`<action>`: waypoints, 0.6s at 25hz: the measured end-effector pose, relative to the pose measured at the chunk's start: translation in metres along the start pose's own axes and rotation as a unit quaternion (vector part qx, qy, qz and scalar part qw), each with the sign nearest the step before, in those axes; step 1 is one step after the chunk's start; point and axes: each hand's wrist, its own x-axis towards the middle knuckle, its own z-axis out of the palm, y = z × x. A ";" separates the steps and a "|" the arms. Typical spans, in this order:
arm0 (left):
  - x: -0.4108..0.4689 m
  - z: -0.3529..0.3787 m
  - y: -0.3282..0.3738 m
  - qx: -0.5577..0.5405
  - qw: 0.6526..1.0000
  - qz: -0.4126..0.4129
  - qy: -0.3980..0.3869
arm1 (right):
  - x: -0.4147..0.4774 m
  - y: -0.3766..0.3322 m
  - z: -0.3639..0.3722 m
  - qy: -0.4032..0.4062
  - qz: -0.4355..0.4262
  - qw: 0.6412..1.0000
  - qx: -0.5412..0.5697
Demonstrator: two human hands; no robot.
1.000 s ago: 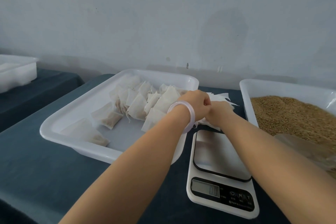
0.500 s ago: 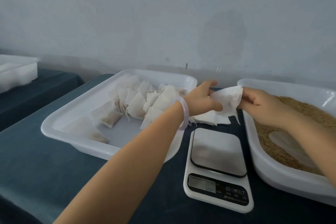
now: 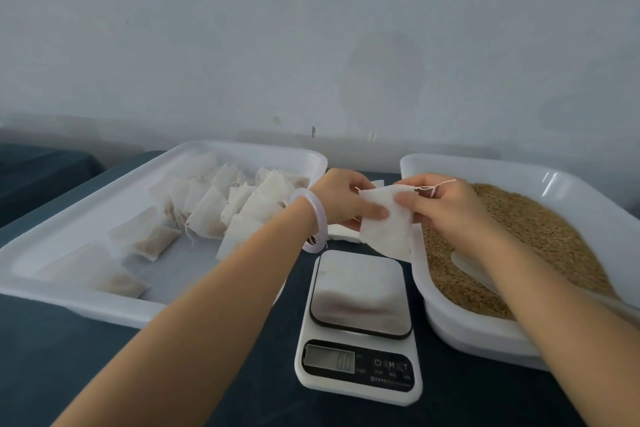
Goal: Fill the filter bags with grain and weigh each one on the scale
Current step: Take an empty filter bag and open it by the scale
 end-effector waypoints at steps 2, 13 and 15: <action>-0.001 0.007 -0.008 -0.038 0.999 -0.002 -0.020 | 0.000 0.002 0.000 0.029 -0.002 1.000 -0.010; -0.005 0.018 -0.015 0.041 0.999 -0.013 -0.021 | -0.015 -0.010 0.008 0.023 -0.100 0.973 -0.205; -0.003 0.018 -0.018 0.024 0.999 -0.016 -0.018 | -0.014 -0.009 0.006 0.017 -0.085 0.978 -0.187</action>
